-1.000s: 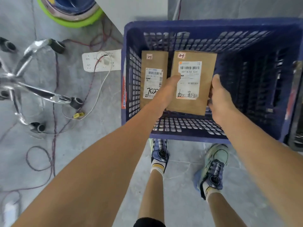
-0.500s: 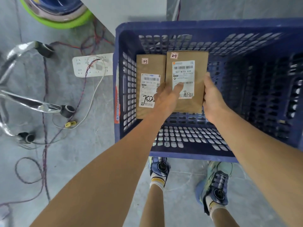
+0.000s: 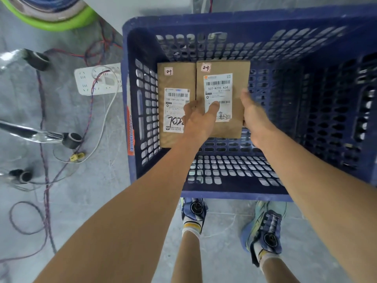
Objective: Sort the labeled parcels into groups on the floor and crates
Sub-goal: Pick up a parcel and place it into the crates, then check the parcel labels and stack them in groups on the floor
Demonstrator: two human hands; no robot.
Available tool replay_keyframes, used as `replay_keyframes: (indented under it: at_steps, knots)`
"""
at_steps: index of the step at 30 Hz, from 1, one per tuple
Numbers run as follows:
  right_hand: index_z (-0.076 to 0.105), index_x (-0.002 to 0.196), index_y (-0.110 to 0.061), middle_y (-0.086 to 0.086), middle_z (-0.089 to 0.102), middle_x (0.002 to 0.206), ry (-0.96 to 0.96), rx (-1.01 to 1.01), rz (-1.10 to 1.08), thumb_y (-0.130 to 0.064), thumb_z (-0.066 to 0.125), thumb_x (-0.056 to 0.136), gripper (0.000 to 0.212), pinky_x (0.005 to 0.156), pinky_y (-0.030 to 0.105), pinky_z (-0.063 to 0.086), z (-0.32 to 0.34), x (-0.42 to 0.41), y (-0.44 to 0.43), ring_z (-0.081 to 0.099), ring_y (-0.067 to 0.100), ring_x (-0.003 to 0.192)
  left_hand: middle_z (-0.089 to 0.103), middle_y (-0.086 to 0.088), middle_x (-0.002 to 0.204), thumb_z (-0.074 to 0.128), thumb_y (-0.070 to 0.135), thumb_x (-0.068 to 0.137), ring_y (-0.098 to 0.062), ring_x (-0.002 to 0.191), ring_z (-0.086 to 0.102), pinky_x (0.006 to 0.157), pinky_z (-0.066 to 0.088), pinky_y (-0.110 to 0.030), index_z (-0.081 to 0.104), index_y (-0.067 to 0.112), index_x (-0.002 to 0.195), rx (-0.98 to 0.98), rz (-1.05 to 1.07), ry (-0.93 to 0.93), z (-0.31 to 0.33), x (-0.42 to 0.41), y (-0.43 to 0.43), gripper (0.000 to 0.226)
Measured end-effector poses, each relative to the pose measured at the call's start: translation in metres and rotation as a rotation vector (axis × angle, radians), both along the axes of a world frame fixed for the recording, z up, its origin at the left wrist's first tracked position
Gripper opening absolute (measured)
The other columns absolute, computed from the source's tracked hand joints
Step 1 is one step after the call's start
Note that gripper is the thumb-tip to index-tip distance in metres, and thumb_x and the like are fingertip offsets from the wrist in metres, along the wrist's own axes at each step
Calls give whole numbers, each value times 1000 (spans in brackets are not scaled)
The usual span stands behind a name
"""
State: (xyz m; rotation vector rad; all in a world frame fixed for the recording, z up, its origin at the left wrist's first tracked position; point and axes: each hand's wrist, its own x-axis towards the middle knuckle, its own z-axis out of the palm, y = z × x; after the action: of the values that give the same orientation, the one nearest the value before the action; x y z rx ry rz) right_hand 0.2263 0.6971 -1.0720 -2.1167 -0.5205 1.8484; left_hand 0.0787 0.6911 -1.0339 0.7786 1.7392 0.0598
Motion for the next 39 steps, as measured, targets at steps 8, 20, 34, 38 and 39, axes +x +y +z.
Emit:
replay_keyframes:
  at_steps: [8, 20, 34, 38, 39]
  knots:
    - [52, 151, -32, 2, 56, 154, -96, -20, 80, -99, 26, 67, 110, 117, 57, 38, 5, 4, 12, 51, 29, 141, 37, -3, 141, 51, 76, 67, -32, 133, 46, 110, 42, -52, 55, 24, 136, -68, 205, -49, 7, 5, 11, 86]
    - [23, 166, -28, 1, 28, 170, -39, -63, 19, -77, 29, 100, 83, 127, 52, 20, -6, -7, 20, 27, 26, 156, 21, 7, 165, 46, 52, 102, -25, 151, 18, 120, 21, -50, 38, 32, 155, 69, -36, -33, 0, 5, 4, 57]
    - [29, 163, -35, -8, 26, 170, 131, 40, -56, -82, 24, 97, 81, 122, 40, 19, 48, 17, 23, 23, 15, 157, 44, 4, 158, 44, 74, 89, -26, 143, 41, 115, 27, -45, 46, 36, 150, -64, 179, -162, 46, 20, 6, 72]
    - [22, 165, -34, -8, 18, 173, 157, 226, -134, -84, 27, 93, 87, 128, 46, 14, 123, 38, 33, 19, 14, 158, 41, 7, 160, 47, 76, 89, -23, 145, 40, 116, 26, -44, 40, 35, 155, 1, 272, -237, 110, 34, 17, 78]
    - [21, 165, -34, -8, 18, 173, 167, 260, -161, -84, 27, 93, 88, 129, 47, 13, 146, 44, 35, 18, 14, 158, 39, 5, 162, 46, 77, 89, -22, 147, 38, 121, 25, -48, 38, 35, 157, 30, 281, -252, 131, 41, 20, 80]
